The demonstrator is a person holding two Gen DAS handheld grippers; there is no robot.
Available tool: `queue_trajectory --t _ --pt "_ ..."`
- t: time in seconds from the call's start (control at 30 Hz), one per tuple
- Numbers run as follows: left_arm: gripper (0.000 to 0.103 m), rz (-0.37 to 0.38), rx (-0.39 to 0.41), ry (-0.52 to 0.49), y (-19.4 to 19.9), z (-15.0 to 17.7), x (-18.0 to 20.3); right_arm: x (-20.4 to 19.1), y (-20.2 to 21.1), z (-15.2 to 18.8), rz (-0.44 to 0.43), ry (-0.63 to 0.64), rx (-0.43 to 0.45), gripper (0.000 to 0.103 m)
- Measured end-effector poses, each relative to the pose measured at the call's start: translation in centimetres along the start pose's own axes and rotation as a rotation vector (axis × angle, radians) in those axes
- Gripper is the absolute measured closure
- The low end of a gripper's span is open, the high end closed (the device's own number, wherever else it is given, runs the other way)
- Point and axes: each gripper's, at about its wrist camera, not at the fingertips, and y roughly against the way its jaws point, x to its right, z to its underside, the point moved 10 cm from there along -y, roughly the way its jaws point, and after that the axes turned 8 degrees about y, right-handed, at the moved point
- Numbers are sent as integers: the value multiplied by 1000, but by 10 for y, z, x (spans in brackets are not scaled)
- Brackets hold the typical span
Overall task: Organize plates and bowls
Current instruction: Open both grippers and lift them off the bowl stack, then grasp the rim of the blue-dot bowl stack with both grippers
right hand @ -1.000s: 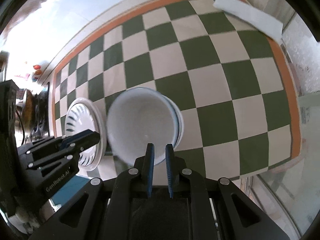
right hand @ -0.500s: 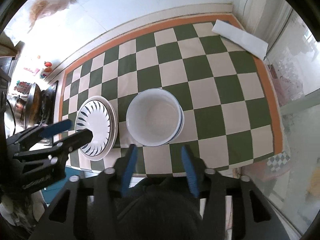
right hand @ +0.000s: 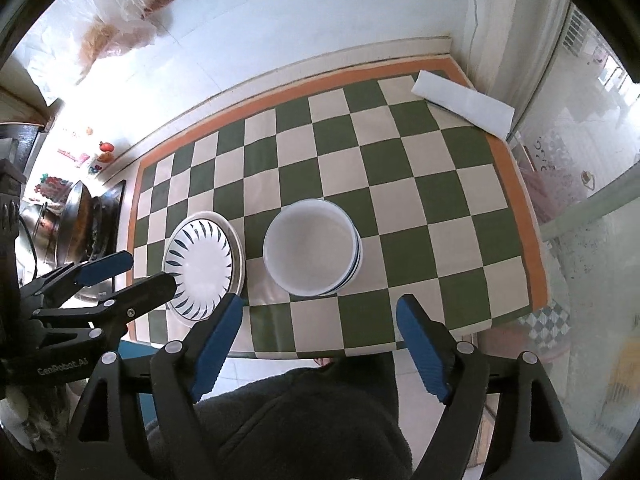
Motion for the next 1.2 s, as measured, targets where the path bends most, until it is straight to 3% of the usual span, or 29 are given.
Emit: queue_trajectory --t 0.2,0.4,0.83,1.07,1.2 --pt "20 14 -4 14 -3 -4 2 3 -5 0 -12 -24 -3 19" --pt "20 -5 -44 70 -46 -17 -9 22 -41 -3 -38 -93 -16 19" --pt "21 182 -392 327 -180 -20 -22 51 -165 3 -249 -287 -149 19" --pt "22 231 -478 368 -214 -19 -14 45 -214 7 -369 -344 -218 19" --pt "29 241 -502 349 -226 -19 -9 43 -233 8 -422 -374 -237 19"
